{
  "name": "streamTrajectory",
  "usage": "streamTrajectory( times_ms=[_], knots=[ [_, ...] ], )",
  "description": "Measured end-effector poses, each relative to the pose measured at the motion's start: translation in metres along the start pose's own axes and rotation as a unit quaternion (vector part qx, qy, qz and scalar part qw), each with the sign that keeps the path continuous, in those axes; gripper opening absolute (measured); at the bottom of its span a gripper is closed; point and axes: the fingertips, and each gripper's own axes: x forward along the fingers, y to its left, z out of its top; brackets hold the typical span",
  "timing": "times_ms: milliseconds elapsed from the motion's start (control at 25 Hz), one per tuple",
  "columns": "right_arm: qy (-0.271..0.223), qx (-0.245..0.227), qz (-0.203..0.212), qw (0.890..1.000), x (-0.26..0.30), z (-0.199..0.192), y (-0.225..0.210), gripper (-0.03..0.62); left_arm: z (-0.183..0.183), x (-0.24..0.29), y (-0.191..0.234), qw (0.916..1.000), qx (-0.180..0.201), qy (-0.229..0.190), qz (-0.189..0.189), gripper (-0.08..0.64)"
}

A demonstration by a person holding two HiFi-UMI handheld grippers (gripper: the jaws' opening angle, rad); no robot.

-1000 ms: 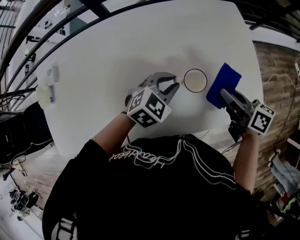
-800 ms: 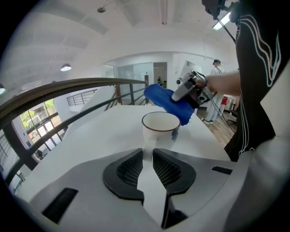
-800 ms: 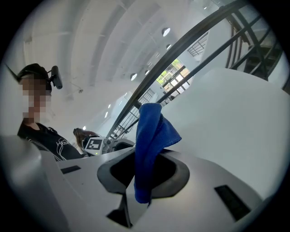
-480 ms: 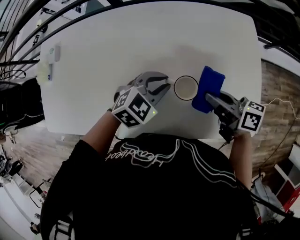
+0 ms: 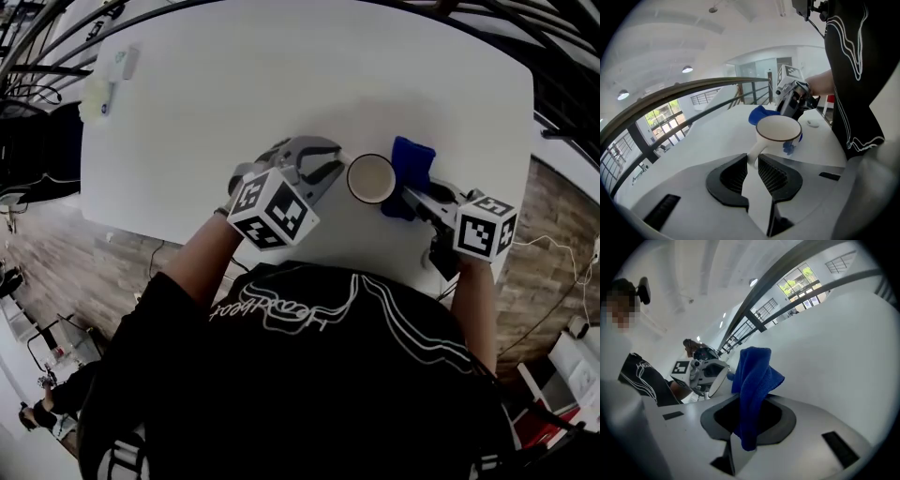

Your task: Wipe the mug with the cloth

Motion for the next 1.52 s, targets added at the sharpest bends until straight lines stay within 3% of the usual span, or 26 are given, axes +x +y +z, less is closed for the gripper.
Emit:
streamTrajectory(
  times_ms=[240, 400, 640, 1040, 1520],
  knots=[
    [0.052, -0.015, -0.048, 0.997, 0.023, -0.008, -0.005, 0.064, -0.006, -0.005, 0.006, 0.9999, -0.011, -0.011, -0.005, 0.069],
    [0.062, -0.022, -0.049, 0.997, 0.029, -0.01, -0.004, 0.064, -0.01, -0.007, 0.008, 0.9994, -0.016, -0.024, -0.018, 0.069],
    [0.029, -0.045, -0.017, 0.998, 0.002, 0.009, -0.002, 0.064, -0.007, -0.005, 0.01, 0.9986, -0.004, -0.031, -0.042, 0.069],
    [0.027, -0.093, 0.095, 0.991, -0.013, 0.047, 0.028, 0.065, 0.002, 0.007, 0.019, 0.9975, 0.012, -0.038, -0.058, 0.069],
    [0.111, -0.153, 0.14, 0.972, 0.022, 0.051, 0.026, 0.064, 0.009, 0.013, 0.024, 0.9967, -0.008, -0.041, -0.07, 0.068]
  ],
)
